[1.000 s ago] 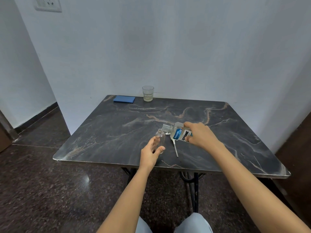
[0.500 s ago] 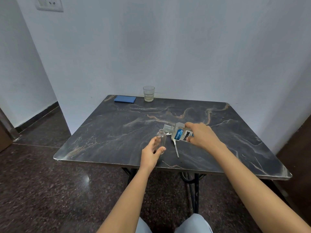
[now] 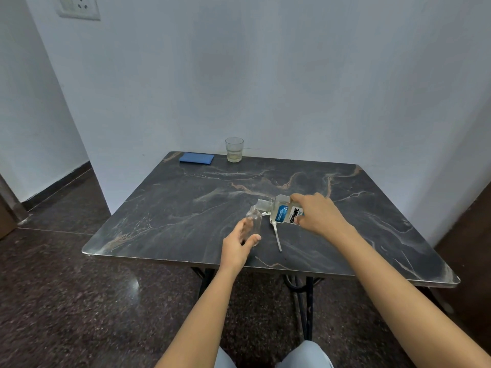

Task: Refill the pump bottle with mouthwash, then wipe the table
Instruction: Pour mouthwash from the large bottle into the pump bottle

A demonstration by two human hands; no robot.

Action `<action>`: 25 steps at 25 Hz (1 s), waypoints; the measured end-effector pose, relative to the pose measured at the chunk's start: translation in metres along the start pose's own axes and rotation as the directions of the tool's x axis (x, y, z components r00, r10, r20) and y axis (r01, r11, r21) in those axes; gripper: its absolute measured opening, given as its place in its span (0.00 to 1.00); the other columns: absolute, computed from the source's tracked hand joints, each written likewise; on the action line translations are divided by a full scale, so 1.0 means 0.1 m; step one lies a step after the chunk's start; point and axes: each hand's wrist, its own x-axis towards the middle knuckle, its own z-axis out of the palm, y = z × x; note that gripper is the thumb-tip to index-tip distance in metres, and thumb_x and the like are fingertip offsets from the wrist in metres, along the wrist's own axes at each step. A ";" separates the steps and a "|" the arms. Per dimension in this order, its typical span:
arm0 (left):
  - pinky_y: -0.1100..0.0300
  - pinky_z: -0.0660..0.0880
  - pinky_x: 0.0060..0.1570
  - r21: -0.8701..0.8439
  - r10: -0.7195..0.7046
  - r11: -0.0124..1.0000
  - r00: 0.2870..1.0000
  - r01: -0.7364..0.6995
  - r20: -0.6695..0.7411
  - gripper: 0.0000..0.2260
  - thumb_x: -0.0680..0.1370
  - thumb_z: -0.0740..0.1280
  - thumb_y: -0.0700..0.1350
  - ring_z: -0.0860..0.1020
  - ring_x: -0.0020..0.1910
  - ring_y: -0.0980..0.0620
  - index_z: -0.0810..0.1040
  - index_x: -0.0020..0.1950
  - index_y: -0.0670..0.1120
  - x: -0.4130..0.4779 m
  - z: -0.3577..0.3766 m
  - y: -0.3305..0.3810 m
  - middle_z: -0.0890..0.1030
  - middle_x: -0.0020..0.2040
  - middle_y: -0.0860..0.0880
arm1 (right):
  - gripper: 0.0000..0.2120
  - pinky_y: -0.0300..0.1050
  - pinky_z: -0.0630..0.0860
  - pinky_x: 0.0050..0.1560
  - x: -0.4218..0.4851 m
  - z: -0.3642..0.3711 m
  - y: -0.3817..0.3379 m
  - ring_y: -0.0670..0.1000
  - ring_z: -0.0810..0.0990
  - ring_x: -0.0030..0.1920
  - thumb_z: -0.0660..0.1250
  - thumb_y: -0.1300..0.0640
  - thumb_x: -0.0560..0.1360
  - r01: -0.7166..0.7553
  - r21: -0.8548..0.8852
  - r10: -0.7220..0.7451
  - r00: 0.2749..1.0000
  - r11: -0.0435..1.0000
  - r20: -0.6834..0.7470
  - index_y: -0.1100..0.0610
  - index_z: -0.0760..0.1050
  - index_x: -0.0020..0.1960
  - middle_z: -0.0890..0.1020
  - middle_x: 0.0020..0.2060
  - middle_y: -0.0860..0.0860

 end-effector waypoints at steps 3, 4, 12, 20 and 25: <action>0.54 0.69 0.68 0.010 -0.015 1.000 1.000 0.015 -0.001 0.26 0.75 0.71 0.43 0.74 0.65 0.58 0.69 0.72 0.48 0.00 0.00 0.01 0.76 0.66 0.53 | 0.19 0.54 0.71 0.59 -0.01 -0.02 -0.01 0.57 0.74 0.59 0.64 0.56 0.75 -0.001 0.003 0.001 1.000 1.000 0.006 0.50 0.67 0.65 0.81 0.58 0.53; 0.54 0.69 0.68 0.014 -0.019 1.000 1.000 0.019 -0.001 0.26 0.75 0.71 0.43 0.74 0.65 0.58 0.69 0.72 0.48 0.00 0.00 0.01 0.76 0.66 0.53 | 0.19 0.54 0.71 0.59 -0.01 -0.02 -0.01 0.57 0.75 0.59 0.64 0.56 0.75 -0.001 0.004 0.001 1.000 1.000 0.007 0.50 0.67 0.65 0.80 0.58 0.53; 0.53 0.69 0.68 0.023 -0.018 1.000 1.000 0.018 -0.004 0.26 0.75 0.71 0.44 0.74 0.65 0.58 0.69 0.72 0.48 0.00 0.00 0.01 0.76 0.66 0.54 | 0.19 0.54 0.72 0.59 0.00 -0.01 -0.01 0.56 0.75 0.59 0.64 0.56 0.75 -0.007 0.004 0.006 1.000 1.000 0.020 0.49 0.67 0.65 0.81 0.57 0.53; 0.52 0.69 0.68 0.027 -0.011 1.000 1.000 0.011 -0.006 0.25 0.75 0.71 0.45 0.74 0.66 0.56 0.70 0.71 0.50 -0.01 -0.01 0.01 0.76 0.66 0.53 | 0.19 0.54 0.72 0.58 -0.01 -0.04 -0.02 0.56 0.76 0.58 0.65 0.56 0.75 0.002 -0.004 -0.002 1.000 1.000 0.013 0.49 0.68 0.65 0.81 0.57 0.53; 0.55 0.68 0.68 0.045 -0.002 0.999 1.000 0.002 0.000 0.24 0.75 0.71 0.45 0.73 0.66 0.55 0.70 0.70 0.51 -0.02 -0.01 0.05 0.75 0.66 0.53 | 0.19 0.54 0.73 0.57 -0.03 -0.03 -0.02 0.57 0.76 0.58 0.65 0.56 0.75 0.013 -0.001 -0.013 1.000 1.000 0.010 0.50 0.68 0.65 0.81 0.56 0.53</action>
